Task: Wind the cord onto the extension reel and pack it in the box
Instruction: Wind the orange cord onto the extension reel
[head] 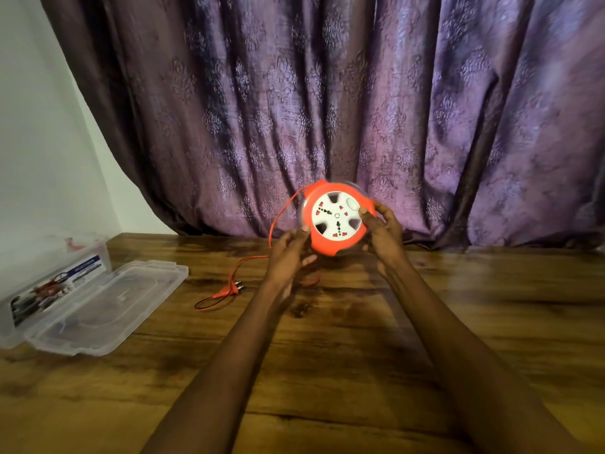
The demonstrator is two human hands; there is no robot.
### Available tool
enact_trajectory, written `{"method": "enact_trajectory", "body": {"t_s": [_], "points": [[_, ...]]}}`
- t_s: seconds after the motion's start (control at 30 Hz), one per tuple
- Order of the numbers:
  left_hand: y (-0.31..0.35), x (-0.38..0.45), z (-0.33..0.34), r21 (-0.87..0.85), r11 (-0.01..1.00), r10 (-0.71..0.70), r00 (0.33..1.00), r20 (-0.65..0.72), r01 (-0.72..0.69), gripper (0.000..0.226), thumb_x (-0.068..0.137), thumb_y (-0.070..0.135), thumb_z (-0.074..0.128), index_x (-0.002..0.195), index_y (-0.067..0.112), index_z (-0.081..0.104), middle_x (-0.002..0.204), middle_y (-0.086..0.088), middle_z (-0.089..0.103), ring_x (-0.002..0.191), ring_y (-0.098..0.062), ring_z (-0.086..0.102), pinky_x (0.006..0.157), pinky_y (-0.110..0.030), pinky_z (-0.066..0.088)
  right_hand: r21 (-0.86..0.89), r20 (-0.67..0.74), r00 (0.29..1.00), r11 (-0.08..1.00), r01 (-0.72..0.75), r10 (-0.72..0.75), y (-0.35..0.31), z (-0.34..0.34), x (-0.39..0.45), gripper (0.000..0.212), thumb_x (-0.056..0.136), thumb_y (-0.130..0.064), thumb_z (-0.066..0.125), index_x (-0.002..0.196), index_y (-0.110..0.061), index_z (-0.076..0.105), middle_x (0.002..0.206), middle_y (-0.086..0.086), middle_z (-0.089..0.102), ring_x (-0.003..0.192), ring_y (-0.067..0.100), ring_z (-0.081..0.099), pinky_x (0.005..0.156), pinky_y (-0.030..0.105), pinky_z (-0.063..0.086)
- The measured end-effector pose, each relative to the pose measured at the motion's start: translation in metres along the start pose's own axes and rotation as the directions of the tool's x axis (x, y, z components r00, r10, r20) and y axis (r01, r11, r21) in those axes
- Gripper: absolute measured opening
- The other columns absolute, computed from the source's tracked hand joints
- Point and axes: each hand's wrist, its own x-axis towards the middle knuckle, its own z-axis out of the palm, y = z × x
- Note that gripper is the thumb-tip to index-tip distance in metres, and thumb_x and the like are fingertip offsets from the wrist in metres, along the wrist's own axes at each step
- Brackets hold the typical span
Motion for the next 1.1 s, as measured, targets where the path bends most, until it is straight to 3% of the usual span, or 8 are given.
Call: {"method": "enact_trajectory", "body": {"t_s": [0.2,0.27,0.37,0.47,0.57,0.8,0.93,1.1], "points": [[-0.003,0.000,-0.008,-0.059,0.998,0.032,0.999,-0.033,-0.034,0.004,0.094,0.016,0.064,0.096,0.017,0.061,0.103,-0.014,0.065,0.091,-0.021,0.062,0.080,-0.043,0.059,-0.095,0.028,1.000,0.995,0.014,-0.011,0.015,0.008,0.001,0.038,0.094,-0.013,0.066,0.129,-0.003,0.054,0.098,0.007,0.068,0.056,-0.001,0.062,0.041,0.017,0.046],[-0.003,0.000,-0.009,-0.045,0.999,0.013,0.999,-0.043,-0.015,0.003,0.093,0.016,0.064,0.096,0.016,0.062,0.103,-0.016,0.065,0.091,-0.023,0.062,0.081,-0.048,0.057,-0.209,0.067,0.993,0.972,0.105,-0.093,0.018,0.007,0.001,0.042,0.095,-0.011,0.064,0.133,0.002,0.051,0.112,0.014,0.067,0.073,0.002,0.064,0.061,0.018,0.054],[-0.004,0.001,-0.008,0.014,0.999,0.054,0.990,-0.131,-0.053,0.008,0.092,0.013,0.066,0.098,0.014,0.061,0.101,-0.013,0.067,0.085,-0.021,0.064,0.063,-0.032,0.059,-0.701,0.304,0.855,0.509,0.500,-0.420,0.022,-0.004,0.001,0.045,0.095,-0.024,0.060,0.139,-0.019,0.051,0.134,0.009,0.055,0.109,0.019,0.058,0.089,0.035,0.049],[-0.004,0.005,-0.010,0.096,0.991,0.109,0.977,-0.184,-0.093,0.015,0.091,0.010,0.065,0.106,0.009,0.064,0.095,-0.012,0.068,0.076,-0.018,0.062,0.057,-0.025,0.054,-0.645,0.727,0.569,-0.101,0.757,-0.384,0.025,-0.008,-0.003,0.056,0.081,-0.017,0.057,0.134,-0.034,0.057,0.134,0.007,0.054,0.117,0.032,0.053,0.088,0.044,0.047],[-0.005,0.008,-0.017,0.192,0.973,0.163,0.972,-0.170,-0.130,0.017,0.092,0.005,0.062,0.107,-0.002,0.065,0.087,-0.012,0.068,0.069,-0.014,0.059,0.063,-0.028,0.051,-0.541,0.835,0.491,-0.212,0.814,-0.247,0.028,-0.005,-0.014,0.065,0.069,-0.021,0.044,0.129,-0.039,0.059,0.141,0.009,0.051,0.125,0.033,0.049,0.089,0.043,0.044],[-0.009,0.012,-0.016,0.395,0.897,0.246,0.966,-0.076,-0.197,0.012,0.091,0.004,0.064,0.091,0.015,0.066,0.081,0.001,0.069,0.062,0.003,0.062,0.061,-0.018,0.051,-0.589,0.796,0.586,-0.419,0.691,-0.153,0.032,-0.003,-0.016,0.057,0.078,-0.036,0.049,0.134,-0.047,0.050,0.134,0.010,0.057,0.115,0.034,0.051,0.088,0.044,0.036],[-0.013,0.006,-0.004,0.406,0.876,0.328,0.938,-0.108,-0.260,0.020,0.088,0.006,0.069,0.097,0.020,0.057,0.100,-0.007,0.063,0.082,-0.012,0.057,0.079,-0.031,0.049,-0.836,0.549,0.764,-0.219,0.504,-0.339,0.035,0.010,-0.022,0.057,0.079,-0.048,0.061,0.134,-0.044,0.050,0.106,0.004,0.073,0.100,0.031,0.059,0.083,0.042,0.037],[-0.023,0.001,0.000,0.528,0.765,0.468,0.882,-0.064,-0.368,0.032,0.087,0.008,0.071,0.115,0.001,0.057,0.115,-0.015,0.059,0.104,-0.028,0.057,0.095,-0.037,0.046,-0.645,-0.024,0.999,0.763,-0.047,0.041,0.018,0.037,-0.024,0.057,0.073,-0.050,0.077,0.123,-0.026,0.063,0.112,0.004,0.073,0.098,0.027,0.069,0.084,0.038,0.055]]}}
